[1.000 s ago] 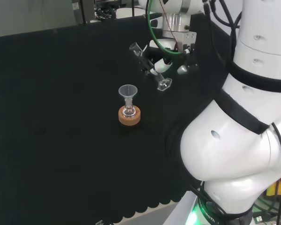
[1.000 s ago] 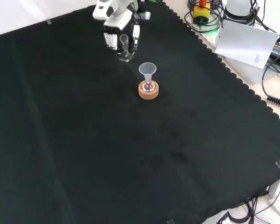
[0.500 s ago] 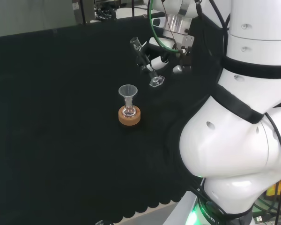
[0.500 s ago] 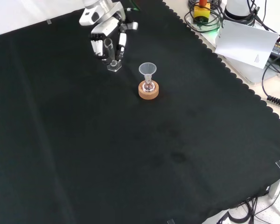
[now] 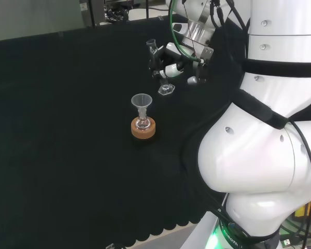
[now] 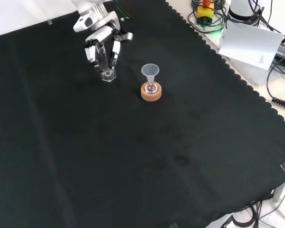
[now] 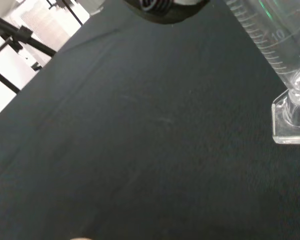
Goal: Put the graduated cylinder back on the table.
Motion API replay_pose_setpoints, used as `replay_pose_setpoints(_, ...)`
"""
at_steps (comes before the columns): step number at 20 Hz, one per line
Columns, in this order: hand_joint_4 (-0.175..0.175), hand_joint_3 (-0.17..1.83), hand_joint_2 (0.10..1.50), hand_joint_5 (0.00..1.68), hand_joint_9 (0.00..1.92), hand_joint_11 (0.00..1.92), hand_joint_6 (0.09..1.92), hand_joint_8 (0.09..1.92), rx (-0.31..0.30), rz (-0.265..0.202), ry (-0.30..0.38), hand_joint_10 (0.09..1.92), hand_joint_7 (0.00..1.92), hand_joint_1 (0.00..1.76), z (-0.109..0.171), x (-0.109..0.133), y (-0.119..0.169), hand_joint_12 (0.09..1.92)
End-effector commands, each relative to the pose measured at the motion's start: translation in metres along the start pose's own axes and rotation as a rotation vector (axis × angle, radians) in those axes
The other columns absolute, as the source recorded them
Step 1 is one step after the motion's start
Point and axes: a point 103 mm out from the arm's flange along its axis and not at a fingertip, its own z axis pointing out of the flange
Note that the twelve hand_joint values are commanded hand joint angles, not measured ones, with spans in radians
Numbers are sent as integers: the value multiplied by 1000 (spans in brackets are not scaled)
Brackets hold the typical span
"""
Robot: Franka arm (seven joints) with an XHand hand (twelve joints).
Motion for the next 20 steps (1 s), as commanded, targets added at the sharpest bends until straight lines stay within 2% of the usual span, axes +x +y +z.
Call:
replay_pose_setpoints(1,-175,1,1053,1099,1472,1178,805,788,-74,-18,46,87,1131,1282,10,-16,20,797)
replay_pose_setpoints(11,-175,1,1054,1097,1468,1176,809,792,-141,-4,108,87,1128,1281,25,-36,33,800)
replay_pose_setpoints(20,-175,2,1058,1090,1452,1163,823,808,-182,3,114,87,1117,1280,33,-42,32,805)
